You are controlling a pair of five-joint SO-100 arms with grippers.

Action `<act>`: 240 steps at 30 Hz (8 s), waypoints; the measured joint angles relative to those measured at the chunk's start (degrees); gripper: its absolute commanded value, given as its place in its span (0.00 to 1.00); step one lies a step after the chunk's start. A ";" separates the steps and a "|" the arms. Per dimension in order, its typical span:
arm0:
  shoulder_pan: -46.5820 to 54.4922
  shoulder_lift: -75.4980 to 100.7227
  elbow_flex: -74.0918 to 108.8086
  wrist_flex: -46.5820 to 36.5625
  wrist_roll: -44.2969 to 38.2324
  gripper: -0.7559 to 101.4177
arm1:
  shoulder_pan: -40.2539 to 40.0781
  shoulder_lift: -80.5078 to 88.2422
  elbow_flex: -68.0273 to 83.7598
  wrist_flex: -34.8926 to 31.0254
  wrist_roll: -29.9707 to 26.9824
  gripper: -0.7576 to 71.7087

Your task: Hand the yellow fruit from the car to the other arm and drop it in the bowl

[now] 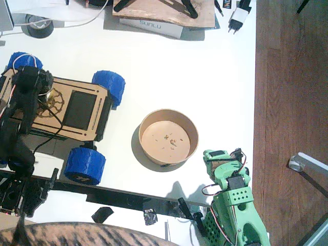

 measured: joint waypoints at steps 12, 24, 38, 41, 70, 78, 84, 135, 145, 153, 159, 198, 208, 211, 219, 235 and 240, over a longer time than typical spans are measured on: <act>24.87 29.53 0.00 6.77 -11.69 0.01 | 0.00 0.00 -0.44 -0.44 -1.58 0.01; 53.00 30.32 0.70 0.18 -42.98 0.01 | -5.62 0.09 -14.77 5.36 -8.79 0.01; 74.09 42.54 49.04 -57.13 -66.80 0.01 | -25.75 1.67 -28.04 9.84 -25.22 0.01; 74.36 45.44 56.43 -59.50 -73.13 0.01 | -31.55 4.04 -28.39 10.11 -29.62 0.01; 74.36 45.97 58.54 -63.37 -75.76 0.01 | -63.81 -1.32 -17.14 -11.34 -50.10 0.01; 74.36 45.97 58.54 -64.07 -76.03 0.01 | -66.88 -8.44 -16.70 -18.81 -52.38 0.01; 74.36 45.97 58.62 -64.78 -76.03 0.01 | -68.73 -13.27 -16.70 -23.73 -52.65 0.12; 74.36 45.97 58.62 -65.48 -79.72 0.01 | -60.56 -41.40 -36.39 -8.26 -44.47 0.45; 74.36 45.97 58.62 -65.48 -79.72 0.01 | -60.21 -49.57 -40.69 -8.96 -43.15 0.45; 74.36 45.97 58.62 -65.48 -79.72 0.01 | -55.55 -54.84 -42.63 -8.96 -42.63 0.46; 74.27 45.97 58.62 -65.48 -79.72 0.01 | -53.53 -55.90 -42.63 -9.67 -43.77 0.45; 74.36 44.30 58.97 -65.48 -80.07 0.01 | -50.36 -55.99 -45.62 -8.96 -49.04 0.47; 74.36 44.21 59.15 -65.48 -80.07 0.01 | -49.48 -61.52 -48.52 -11.95 -50.27 0.45; 74.36 44.21 59.15 -65.21 -80.07 0.01 | -49.39 -63.37 -49.22 -13.36 -50.80 0.44; 74.27 43.33 59.15 -64.51 -80.07 0.01 | -49.48 -69.87 -51.50 -17.14 -50.80 0.44; 74.36 41.66 59.15 -64.51 -80.07 0.01 | -50.89 -76.11 -53.61 -18.19 -46.76 0.45; 74.36 41.57 59.24 -64.51 -80.07 0.01 | -51.33 -76.82 -54.05 -18.28 -46.58 0.27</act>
